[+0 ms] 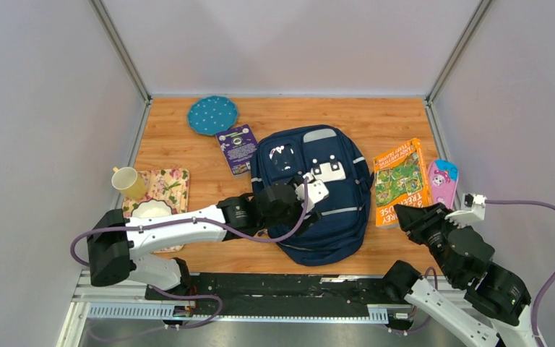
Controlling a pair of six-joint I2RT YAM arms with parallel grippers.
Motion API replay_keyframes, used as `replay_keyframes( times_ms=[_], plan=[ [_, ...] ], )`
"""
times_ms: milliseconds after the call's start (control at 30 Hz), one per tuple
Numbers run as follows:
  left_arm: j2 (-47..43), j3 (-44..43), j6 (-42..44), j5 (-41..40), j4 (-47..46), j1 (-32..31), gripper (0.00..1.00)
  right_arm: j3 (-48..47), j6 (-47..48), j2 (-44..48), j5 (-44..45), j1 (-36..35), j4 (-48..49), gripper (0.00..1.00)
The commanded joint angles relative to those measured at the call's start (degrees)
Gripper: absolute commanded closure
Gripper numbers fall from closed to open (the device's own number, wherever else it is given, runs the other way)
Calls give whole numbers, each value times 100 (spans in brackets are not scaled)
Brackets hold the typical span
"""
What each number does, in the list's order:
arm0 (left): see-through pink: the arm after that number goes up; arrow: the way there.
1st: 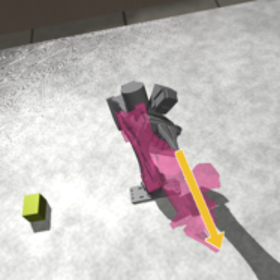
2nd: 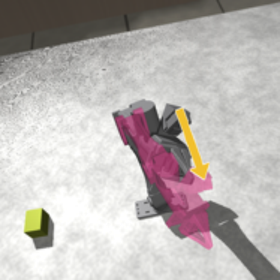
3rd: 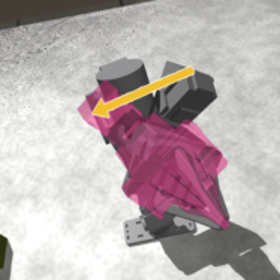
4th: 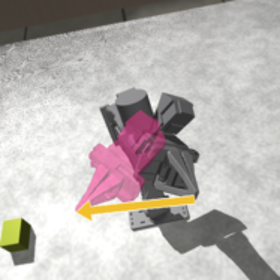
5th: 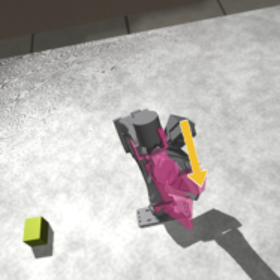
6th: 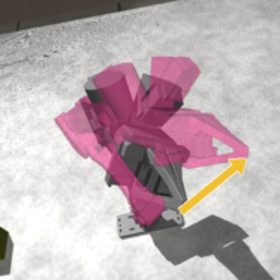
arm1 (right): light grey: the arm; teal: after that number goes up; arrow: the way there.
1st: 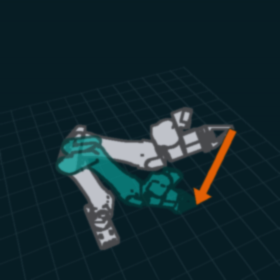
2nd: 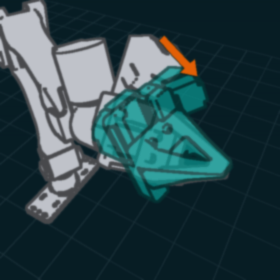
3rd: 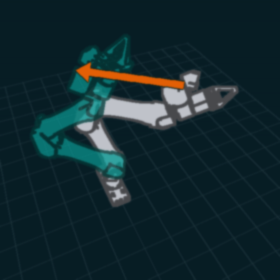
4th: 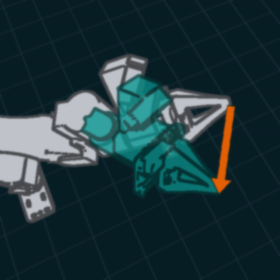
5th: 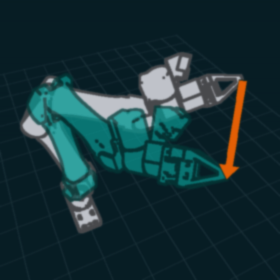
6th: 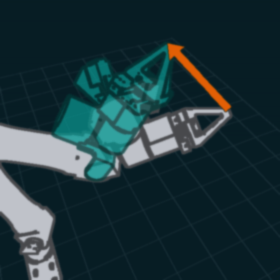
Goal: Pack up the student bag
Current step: Place the book in the student bag.
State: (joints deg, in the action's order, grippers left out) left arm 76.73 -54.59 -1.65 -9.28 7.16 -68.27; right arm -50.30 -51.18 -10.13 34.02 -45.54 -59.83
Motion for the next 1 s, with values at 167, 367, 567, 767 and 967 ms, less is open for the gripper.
replay_keyframes(
  times_ms=[167, 367, 567, 767, 967],
  plan=[
    [492, -570, 201, 1726, 559, -55, 25, -155, -357, 371, 220, 10, -28, 100],
    [922, -632, 60, 2176, 427, -450, 26, 20, -428, 240, 0, 10, 112, 100],
    [1362, -738, -90, 2466, 295, -617, 31, 82, -463, 248, -1, 10, 147, 100],
    [1634, -781, -204, 2133, 189, -617, 36, 38, -490, 266, 26, 10, 95, 100],
    [1801, -843, -362, 1947, -39, -617, 47, 100, -560, 266, 26, 10, 86, 100]
  ],
)
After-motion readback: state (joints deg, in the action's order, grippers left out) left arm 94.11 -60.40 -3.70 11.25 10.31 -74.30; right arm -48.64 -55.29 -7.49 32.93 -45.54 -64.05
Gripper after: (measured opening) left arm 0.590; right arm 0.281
